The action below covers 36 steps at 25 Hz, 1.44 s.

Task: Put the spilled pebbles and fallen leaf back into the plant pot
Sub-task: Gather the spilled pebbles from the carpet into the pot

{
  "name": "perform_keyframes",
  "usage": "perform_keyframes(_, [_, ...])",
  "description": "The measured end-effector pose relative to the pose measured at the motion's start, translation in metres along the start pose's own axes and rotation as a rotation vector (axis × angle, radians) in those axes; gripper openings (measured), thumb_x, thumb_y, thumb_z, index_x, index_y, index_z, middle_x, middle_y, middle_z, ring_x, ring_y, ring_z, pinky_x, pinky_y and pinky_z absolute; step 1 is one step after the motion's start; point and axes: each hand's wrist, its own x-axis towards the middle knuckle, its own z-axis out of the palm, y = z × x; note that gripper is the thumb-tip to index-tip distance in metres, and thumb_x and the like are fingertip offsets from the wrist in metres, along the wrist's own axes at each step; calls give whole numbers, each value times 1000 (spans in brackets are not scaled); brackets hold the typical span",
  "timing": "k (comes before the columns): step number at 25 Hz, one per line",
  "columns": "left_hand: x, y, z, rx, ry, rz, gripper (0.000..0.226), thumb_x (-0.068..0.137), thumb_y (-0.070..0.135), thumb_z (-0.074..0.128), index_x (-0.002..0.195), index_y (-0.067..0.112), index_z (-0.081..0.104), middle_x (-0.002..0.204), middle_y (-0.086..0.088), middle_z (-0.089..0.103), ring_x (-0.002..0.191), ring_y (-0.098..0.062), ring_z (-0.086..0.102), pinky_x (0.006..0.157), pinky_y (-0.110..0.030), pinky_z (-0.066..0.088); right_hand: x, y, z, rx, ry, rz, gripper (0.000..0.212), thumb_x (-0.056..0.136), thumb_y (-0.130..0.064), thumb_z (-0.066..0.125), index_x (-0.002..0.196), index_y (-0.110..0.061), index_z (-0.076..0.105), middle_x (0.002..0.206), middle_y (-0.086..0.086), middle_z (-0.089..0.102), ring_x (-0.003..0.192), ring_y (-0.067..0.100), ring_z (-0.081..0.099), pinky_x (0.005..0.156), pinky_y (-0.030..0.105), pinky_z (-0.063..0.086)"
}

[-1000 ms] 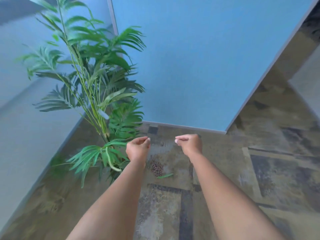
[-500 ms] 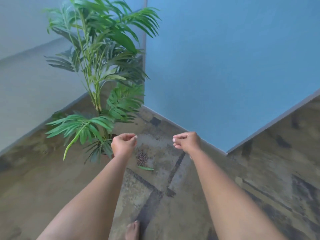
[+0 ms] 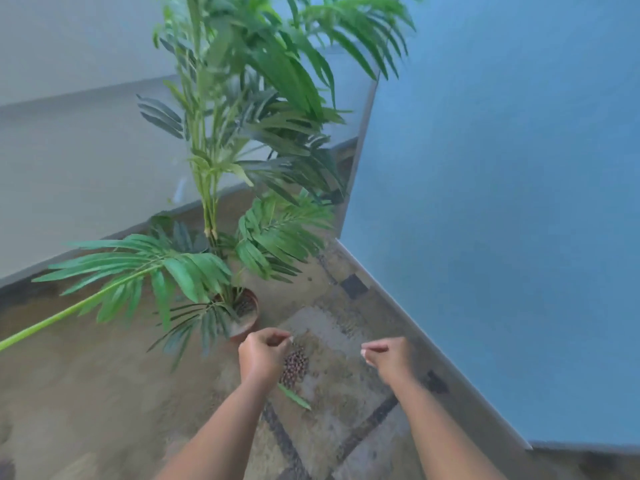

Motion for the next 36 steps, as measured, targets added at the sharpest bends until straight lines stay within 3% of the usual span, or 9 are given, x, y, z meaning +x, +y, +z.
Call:
perform_keyframes(3, [36,-28,36,-14,65,-37,16,79,21,80,69,31,74,67,14,71,66,1,63,63,-22,50,50,35,32,-95,-112,-18,16,74,-7,81,71,-22,78,75,1,76,69,16,71,74,38,60])
perform_keyframes(9, [135,-142,129,-100,198,-55,13,79,20,80,72,29,73,62,22,64,50,13,56,44,-3,37,172,112,168,-268,-220,-220,10,82,-12,75,81,-20,79,84,-5,76,60,-1,61,48,5,42])
perform_keyframes(13, [192,-236,181,-107,255,-92,4,79,20,79,83,21,78,62,21,63,57,11,56,49,-10,41,229,158,257,-352,-315,-375,9,83,-12,74,89,-17,79,87,-3,75,68,5,64,57,7,42])
perform_keyframes(17, [222,-331,224,-63,224,-142,8,82,15,76,90,16,77,72,12,69,67,-5,66,62,-22,57,270,217,311,-449,-382,-509,10,81,-13,76,88,-20,79,79,-5,73,52,-6,54,54,11,44])
perform_keyframes(23, [246,-392,260,-49,255,-134,6,81,19,77,86,20,79,68,18,67,65,-3,66,68,-29,61,304,268,348,-495,-446,-632,14,81,-16,76,90,-27,77,96,-8,75,67,11,70,66,20,58])
perform_keyframes(26, [252,-406,272,-22,244,-110,13,77,24,80,90,25,77,68,24,62,65,3,63,61,-18,58,309,284,359,-475,-459,-757,19,81,-20,75,92,-35,73,91,-14,73,60,-6,63,59,10,53])
perform_keyframes(29, [245,-419,277,-2,209,-87,27,71,23,84,94,32,73,79,22,67,67,13,57,55,0,46,311,286,365,-478,-499,-884,20,82,-20,73,99,-30,72,89,-15,71,71,-11,61,79,14,54])
perform_keyframes(31, [239,-423,281,63,166,-77,36,70,25,84,103,33,70,85,24,61,72,7,56,63,1,46,311,285,364,-534,-504,-926,21,84,-20,72,104,-23,72,96,-8,72,83,-3,63,89,17,51])
perform_keyframes(36, [241,-420,290,323,124,80,49,82,27,75,128,22,61,107,9,47,101,-9,48,102,-24,43,306,294,363,-705,-430,-1041,26,94,-27,57,115,-18,68,118,-3,63,106,10,58,97,15,40])
